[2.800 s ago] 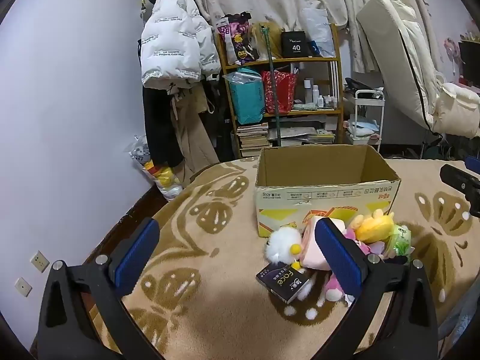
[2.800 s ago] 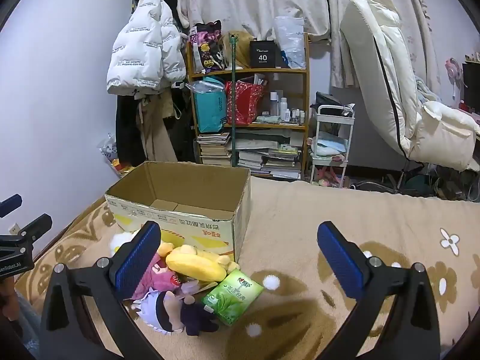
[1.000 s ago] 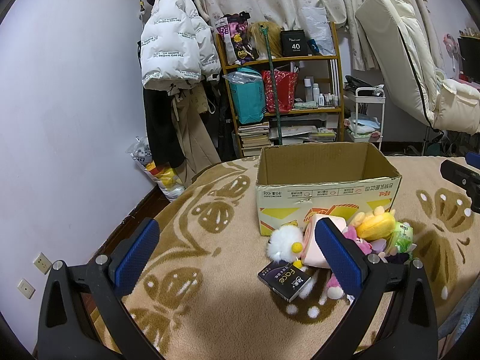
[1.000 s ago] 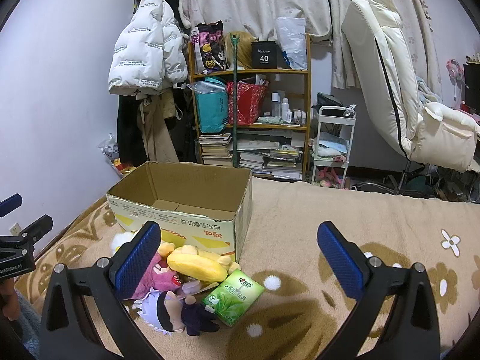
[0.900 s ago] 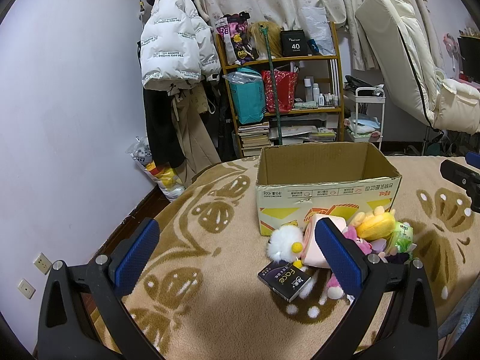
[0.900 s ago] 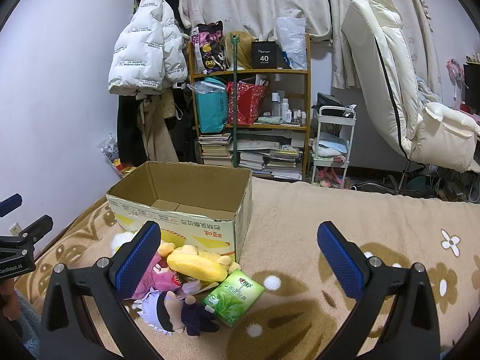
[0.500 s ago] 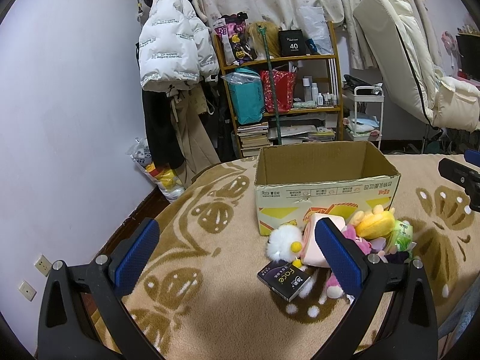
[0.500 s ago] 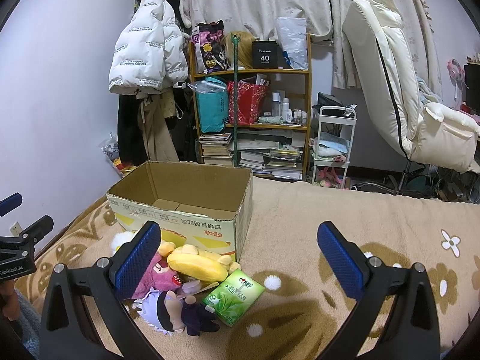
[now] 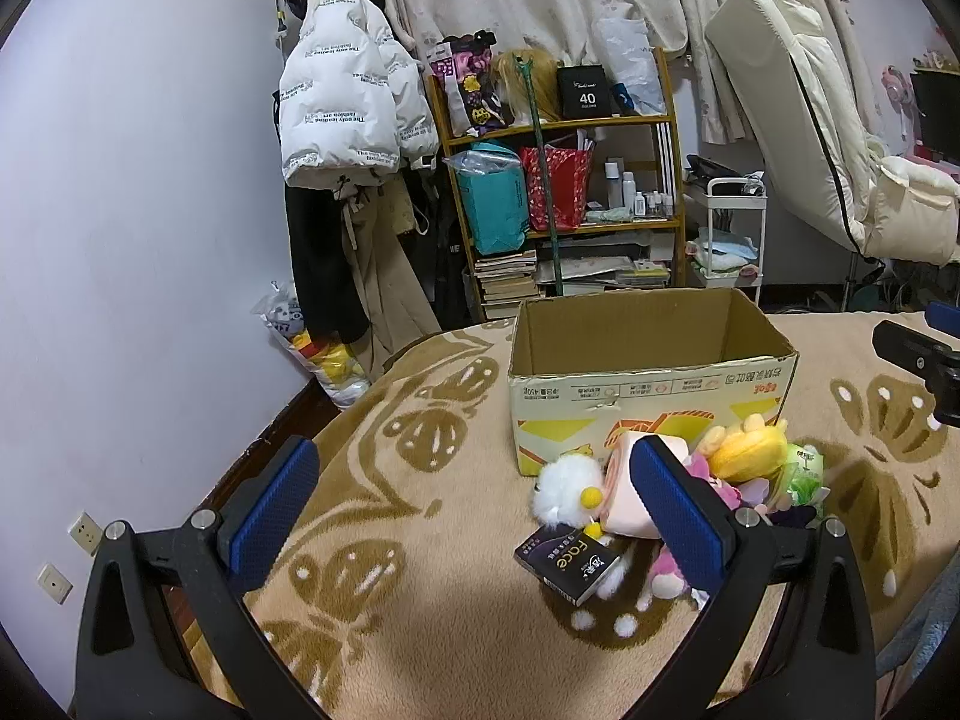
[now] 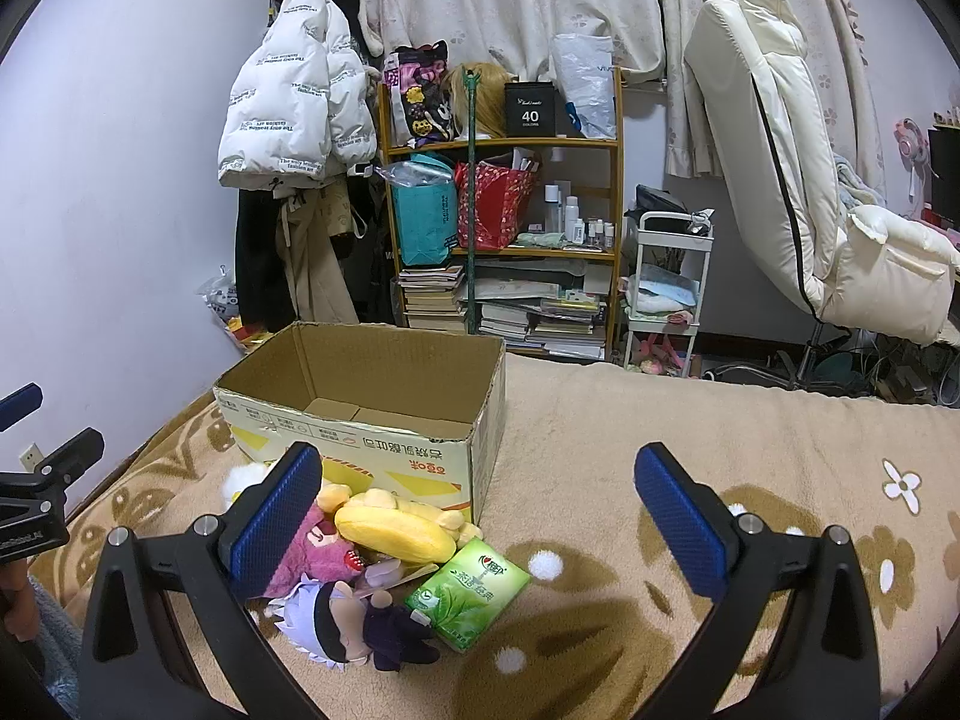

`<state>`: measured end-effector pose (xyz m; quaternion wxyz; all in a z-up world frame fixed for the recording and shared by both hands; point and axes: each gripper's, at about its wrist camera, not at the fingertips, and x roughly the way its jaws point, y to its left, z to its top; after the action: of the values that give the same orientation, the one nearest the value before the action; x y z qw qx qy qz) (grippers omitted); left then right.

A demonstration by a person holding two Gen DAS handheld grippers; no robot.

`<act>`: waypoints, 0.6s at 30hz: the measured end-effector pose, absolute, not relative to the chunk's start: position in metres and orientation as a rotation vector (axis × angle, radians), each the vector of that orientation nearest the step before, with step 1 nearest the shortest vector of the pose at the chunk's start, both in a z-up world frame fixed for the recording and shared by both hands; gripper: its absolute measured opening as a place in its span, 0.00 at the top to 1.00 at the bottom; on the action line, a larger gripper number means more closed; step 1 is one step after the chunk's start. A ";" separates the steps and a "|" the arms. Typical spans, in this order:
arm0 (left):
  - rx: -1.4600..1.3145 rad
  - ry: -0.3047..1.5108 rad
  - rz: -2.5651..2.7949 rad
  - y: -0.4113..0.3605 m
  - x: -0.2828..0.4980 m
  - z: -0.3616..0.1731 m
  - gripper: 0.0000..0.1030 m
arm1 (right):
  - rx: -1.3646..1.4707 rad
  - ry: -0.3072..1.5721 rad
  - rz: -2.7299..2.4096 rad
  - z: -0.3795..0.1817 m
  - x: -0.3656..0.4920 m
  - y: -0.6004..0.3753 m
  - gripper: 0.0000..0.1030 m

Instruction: Organize soft objects

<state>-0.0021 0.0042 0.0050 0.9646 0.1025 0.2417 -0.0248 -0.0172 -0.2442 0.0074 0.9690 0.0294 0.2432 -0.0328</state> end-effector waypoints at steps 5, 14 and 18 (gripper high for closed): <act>0.207 0.486 -0.051 0.004 -0.003 0.007 0.01 | 0.059 0.492 -0.066 0.007 -0.017 -0.243 0.00; 0.207 0.484 -0.051 0.004 -0.003 0.009 0.01 | 0.059 0.492 -0.066 0.006 -0.017 -0.243 0.00; 0.207 0.483 -0.050 0.004 -0.003 0.009 0.01 | 0.060 0.492 -0.066 0.006 -0.017 -0.243 0.00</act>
<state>-0.0034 0.0036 0.0085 0.9653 0.1025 0.2387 -0.0248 -0.0165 -0.2430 0.0056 0.9689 0.0294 0.2434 -0.0328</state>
